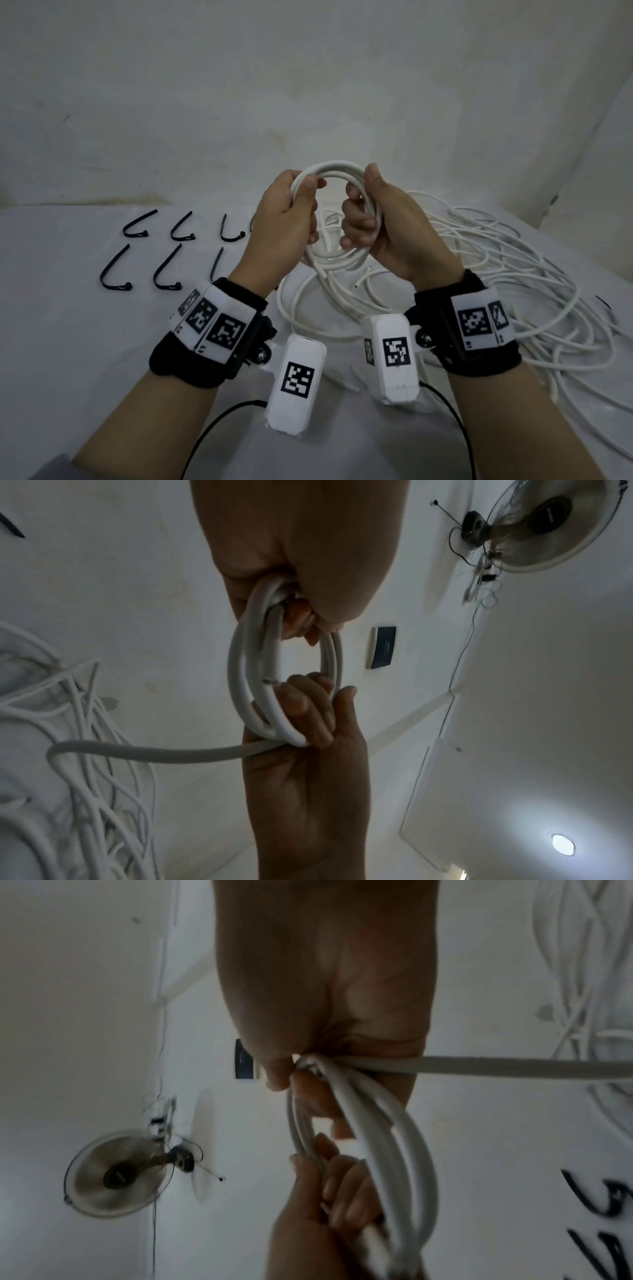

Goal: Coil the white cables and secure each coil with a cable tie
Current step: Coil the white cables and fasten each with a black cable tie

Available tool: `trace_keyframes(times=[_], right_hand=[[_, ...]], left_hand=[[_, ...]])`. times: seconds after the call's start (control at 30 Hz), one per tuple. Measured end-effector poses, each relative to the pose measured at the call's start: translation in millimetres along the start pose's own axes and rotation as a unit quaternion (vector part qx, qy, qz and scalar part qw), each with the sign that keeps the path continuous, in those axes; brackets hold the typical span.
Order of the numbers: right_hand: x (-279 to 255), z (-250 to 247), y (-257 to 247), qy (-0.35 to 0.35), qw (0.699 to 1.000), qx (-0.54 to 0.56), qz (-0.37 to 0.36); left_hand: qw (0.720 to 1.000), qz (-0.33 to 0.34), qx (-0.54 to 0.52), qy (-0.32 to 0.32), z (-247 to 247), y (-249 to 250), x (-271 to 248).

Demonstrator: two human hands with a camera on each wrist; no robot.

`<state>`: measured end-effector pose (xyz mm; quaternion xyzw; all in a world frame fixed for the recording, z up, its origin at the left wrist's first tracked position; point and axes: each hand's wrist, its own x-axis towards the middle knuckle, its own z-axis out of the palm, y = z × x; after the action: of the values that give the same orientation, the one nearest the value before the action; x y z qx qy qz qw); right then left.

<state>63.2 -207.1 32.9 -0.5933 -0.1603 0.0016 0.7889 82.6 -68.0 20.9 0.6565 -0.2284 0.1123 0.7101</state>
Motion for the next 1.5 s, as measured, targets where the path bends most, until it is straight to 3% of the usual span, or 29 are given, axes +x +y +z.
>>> trace_keyframes(times=[0.1, 0.23, 0.63, 0.73, 0.83, 0.93, 1.03, 1.13, 1.2, 1.33, 1.5], right_hand=[[-4.4, -4.0, 3.7, 0.035, 0.998, 0.047, 0.034], [-8.7, -8.2, 4.0, 0.026, 0.996, 0.049, 0.076], [-14.8, -2.2, 3.3, 0.118, 0.992, 0.047, 0.009], [-14.7, -6.5, -0.7, 0.151, 0.983, 0.105, -0.026], [-15.5, -8.9, -4.2, 0.171, 0.974, 0.14, -0.05], [-14.7, -4.7, -1.5, 0.169, 0.973, 0.149, -0.048], [-14.2, 0.1, 2.4, 0.17, 0.972, 0.16, -0.04], [-14.8, 1.6, 2.1, 0.185, 0.965, 0.182, -0.038], [-15.2, 1.1, 1.0, 0.202, 0.958, 0.199, -0.046], [-13.9, -2.7, 2.2, 0.233, 0.942, 0.232, -0.068], [-12.3, -3.0, 6.2, 0.257, 0.938, 0.224, -0.061]], left_hand=[[1.0, -0.024, -0.007, -0.018, 8.5, -3.9, -4.2], [0.999, -0.038, -0.015, -0.026, 13.6, -7.4, -6.2], [0.996, -0.057, 0.022, -0.061, 12.4, -2.6, -5.9], [0.978, -0.196, 0.034, -0.068, 10.1, -13.8, -1.6], [0.923, -0.37, -0.056, -0.084, 5.2, -38.6, -1.1], [0.876, -0.432, -0.18, -0.116, 6.9, -52.9, -8.1], [0.858, -0.423, -0.28, -0.073, 8.3, -48.7, -6.5], [0.856, -0.413, -0.306, -0.047, 5.2, -40.5, -2.3], [0.882, -0.385, -0.268, -0.052, 3.4, -32.6, 0.1], [0.952, -0.266, -0.141, -0.046, -3.7, -14.5, 7.0], [0.974, -0.206, -0.059, -0.072, -9.8, -2.2, 4.9]])
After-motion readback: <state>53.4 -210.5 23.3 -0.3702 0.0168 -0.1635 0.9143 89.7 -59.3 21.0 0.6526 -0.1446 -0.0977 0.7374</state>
